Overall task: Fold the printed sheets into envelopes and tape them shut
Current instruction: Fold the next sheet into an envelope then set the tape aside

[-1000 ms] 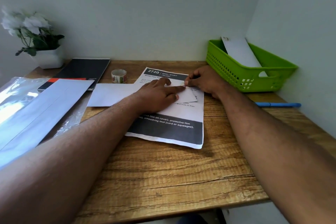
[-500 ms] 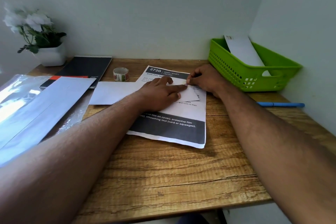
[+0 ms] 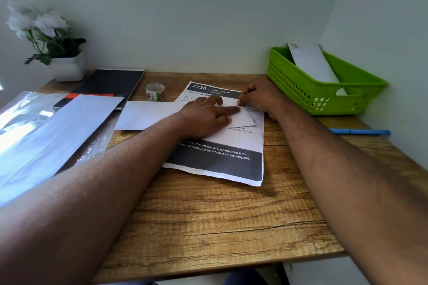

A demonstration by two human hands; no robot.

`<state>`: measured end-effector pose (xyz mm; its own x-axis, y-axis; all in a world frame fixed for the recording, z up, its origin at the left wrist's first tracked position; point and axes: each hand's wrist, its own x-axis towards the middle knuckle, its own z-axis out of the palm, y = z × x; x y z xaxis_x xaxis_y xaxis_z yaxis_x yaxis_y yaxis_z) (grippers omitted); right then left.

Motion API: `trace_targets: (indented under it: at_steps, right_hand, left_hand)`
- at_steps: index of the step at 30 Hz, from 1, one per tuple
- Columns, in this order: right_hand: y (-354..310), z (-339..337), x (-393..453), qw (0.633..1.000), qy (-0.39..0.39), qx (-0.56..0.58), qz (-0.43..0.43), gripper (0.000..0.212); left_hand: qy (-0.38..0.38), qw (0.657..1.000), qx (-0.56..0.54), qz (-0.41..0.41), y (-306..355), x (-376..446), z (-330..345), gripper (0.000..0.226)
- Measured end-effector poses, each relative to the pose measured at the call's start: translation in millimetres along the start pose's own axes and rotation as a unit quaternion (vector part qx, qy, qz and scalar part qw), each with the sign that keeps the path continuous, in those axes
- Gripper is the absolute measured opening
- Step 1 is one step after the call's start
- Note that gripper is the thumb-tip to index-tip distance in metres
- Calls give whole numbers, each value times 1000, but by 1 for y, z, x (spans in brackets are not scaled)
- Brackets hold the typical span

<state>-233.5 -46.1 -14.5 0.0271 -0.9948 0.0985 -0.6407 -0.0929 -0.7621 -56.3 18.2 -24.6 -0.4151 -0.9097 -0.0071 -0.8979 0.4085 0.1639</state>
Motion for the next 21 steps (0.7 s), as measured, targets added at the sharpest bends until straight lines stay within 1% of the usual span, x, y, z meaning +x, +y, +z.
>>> trace_targets:
  at_steps: [1,4,8,9,11,13,14,17,21]
  right_hand:
    - [-1,1,1,1000,4,-3,3,12]
    - [-2,3,2,1000,18,-10,10,21]
    - [-2,5,0,999,49,-21,4,15]
    - [-1,6,0,998,55,-21,-5,17]
    - [2,7,0,997,68,-17,-26,32]
    - [4,6,-1,998,59,6,-34,43]
    - [4,4,-2,998,43,21,-37,44]
    - [4,3,-3,999,15,-3,-42,40]
    - [6,9,2,997,50,-45,-41,47]
  left_hand:
    - [0,1000,0,1,0,0,0,45]
    - [-2,1000,-3,0,0,1,1,45]
    - [-1,1000,0,-2,-1,2,1,45]
    - [-2,1000,0,-2,-1,2,1,45]
    - [-1,1000,2,-2,-1,2,2,45]
    - [1,1000,3,-3,-1,2,3,45]
    - [1,1000,2,-3,-2,3,2,44]
    - [1,1000,-14,-6,-3,3,2,43]
    - [-5,1000,-20,-5,-3,3,0,42]
